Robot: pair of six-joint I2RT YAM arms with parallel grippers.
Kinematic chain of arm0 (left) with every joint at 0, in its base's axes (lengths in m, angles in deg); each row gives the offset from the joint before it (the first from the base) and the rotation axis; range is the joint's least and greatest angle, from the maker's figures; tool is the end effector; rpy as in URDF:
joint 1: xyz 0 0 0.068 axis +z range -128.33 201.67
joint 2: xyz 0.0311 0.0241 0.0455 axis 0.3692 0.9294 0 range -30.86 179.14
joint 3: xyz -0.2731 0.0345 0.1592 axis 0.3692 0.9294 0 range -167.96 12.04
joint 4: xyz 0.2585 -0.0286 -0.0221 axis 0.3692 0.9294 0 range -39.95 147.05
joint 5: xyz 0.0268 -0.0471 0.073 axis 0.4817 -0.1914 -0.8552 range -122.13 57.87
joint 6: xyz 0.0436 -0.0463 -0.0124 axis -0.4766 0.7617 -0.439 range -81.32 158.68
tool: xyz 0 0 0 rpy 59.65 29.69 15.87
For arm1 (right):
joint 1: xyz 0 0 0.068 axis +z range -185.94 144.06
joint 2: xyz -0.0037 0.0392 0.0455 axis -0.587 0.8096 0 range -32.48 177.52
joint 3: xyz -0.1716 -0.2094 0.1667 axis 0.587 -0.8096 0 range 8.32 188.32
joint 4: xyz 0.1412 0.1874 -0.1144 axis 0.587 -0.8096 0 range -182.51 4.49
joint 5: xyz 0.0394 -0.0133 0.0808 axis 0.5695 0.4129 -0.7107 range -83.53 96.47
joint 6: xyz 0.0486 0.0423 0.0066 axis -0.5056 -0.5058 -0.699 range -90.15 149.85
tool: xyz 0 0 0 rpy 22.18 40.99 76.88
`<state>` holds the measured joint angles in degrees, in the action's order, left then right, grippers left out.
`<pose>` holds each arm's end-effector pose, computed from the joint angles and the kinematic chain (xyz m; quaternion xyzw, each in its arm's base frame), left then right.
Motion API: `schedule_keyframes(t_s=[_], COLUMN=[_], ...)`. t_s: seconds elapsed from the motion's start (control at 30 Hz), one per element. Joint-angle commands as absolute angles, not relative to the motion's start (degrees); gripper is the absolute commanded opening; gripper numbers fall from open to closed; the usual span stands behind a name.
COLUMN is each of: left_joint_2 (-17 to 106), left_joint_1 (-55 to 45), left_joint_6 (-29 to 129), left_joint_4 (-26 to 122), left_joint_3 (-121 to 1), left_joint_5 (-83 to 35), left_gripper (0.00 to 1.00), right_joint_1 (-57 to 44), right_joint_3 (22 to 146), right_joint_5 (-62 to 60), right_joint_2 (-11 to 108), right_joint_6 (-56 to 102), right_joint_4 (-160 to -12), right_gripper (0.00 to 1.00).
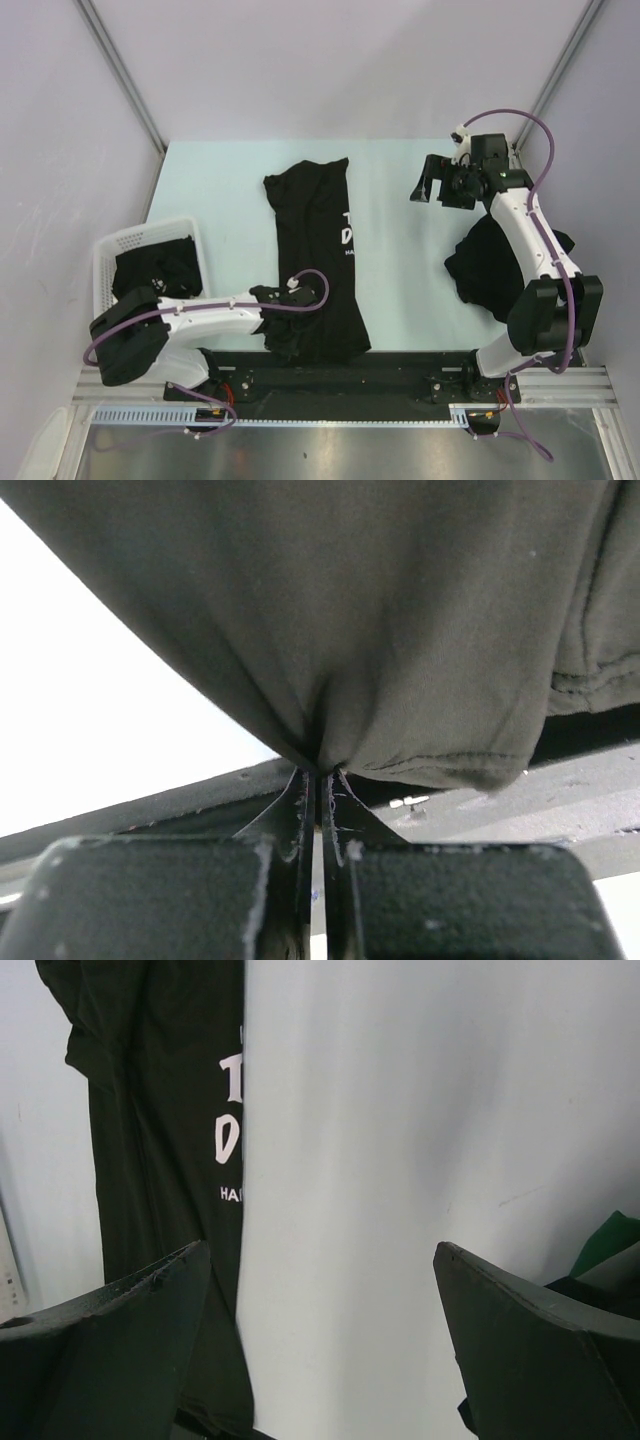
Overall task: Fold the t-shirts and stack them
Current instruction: Fold the tshirt
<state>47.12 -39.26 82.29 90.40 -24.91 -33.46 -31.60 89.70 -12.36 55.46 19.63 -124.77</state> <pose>0.0972 -0.1723 0.1787 0.1492 0.9859 -0.0523 0.0550 0.3414 0.0424 0.3680 -0.0146 0.9161 0.1974 0.3487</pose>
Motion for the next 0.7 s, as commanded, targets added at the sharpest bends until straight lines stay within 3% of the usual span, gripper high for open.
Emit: schedule_keyframes(t_s=[0.0,0.27,0.67], left_joint_2=[47.4,50.7,52.5], left_joint_1=[-38.9,-38.5,-37.7], left_joint_6=[79.6,75.3,72.2], left_joint_4=[92.8,98.7,101.9], left_joint_3=[-30.7,-42.9,-44.7], left_joint_5=[-35.8,-39.5,-38.9], left_gripper=[0.0,0.0,0.0], right_joint_1=[-30.6,-25.6,-22.4], right_joint_3=[89.9,83.6,68.1], right_joint_5=[-11.9,-11.1,-11.9], right_joint_2=[52.5,50.1,37.8], right_joint_6=[20.8,19.7,15.7], right_joint_4=[-125.4,-125.1,-128.0], right_gripper=[1.0,1.0,1.0])
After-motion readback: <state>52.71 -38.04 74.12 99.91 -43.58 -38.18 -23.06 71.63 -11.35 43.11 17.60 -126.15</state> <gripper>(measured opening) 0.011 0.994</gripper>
